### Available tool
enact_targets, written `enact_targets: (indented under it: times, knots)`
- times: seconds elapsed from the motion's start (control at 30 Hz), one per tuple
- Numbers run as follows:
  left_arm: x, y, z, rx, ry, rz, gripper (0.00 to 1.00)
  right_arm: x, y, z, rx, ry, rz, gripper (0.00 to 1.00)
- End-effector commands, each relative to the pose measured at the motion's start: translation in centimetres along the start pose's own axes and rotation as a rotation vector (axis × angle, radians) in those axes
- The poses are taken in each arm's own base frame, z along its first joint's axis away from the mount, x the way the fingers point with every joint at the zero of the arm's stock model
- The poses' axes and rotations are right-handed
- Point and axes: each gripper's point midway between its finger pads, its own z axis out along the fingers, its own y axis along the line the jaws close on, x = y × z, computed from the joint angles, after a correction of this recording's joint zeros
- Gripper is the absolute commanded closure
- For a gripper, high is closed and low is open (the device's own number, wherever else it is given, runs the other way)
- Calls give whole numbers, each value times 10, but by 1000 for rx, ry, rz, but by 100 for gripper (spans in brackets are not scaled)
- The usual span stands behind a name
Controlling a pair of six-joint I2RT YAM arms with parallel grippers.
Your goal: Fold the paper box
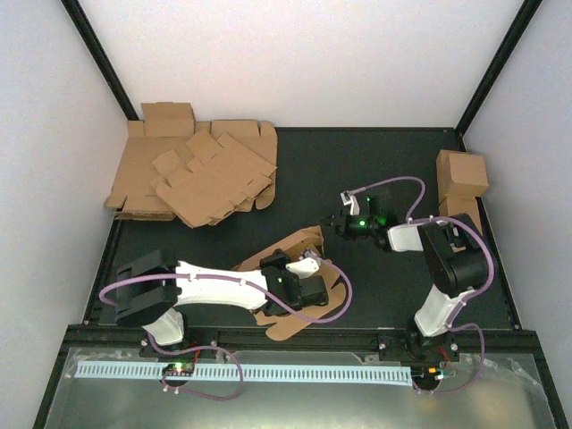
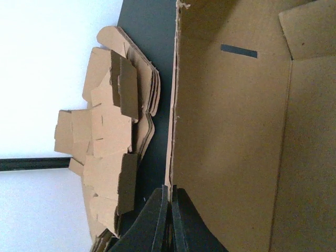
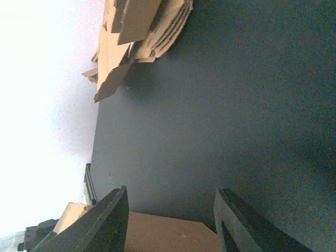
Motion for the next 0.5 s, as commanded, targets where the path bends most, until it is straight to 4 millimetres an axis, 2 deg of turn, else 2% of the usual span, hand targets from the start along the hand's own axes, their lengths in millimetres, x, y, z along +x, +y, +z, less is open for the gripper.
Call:
enact_targets:
  times: [0.0, 0.23, 0.47]
  knots:
    - [-7, 7, -2, 37, -33, -85, 98, 11, -5, 5, -18, 57, 38, 54]
    - [-7, 5, -3, 34, -34, -59, 99, 30, -2, 6, -35, 96, 38, 60]
    - [-9, -3, -5, 9, -31, -9, 98, 49, -2, -3, -24, 109, 11, 63]
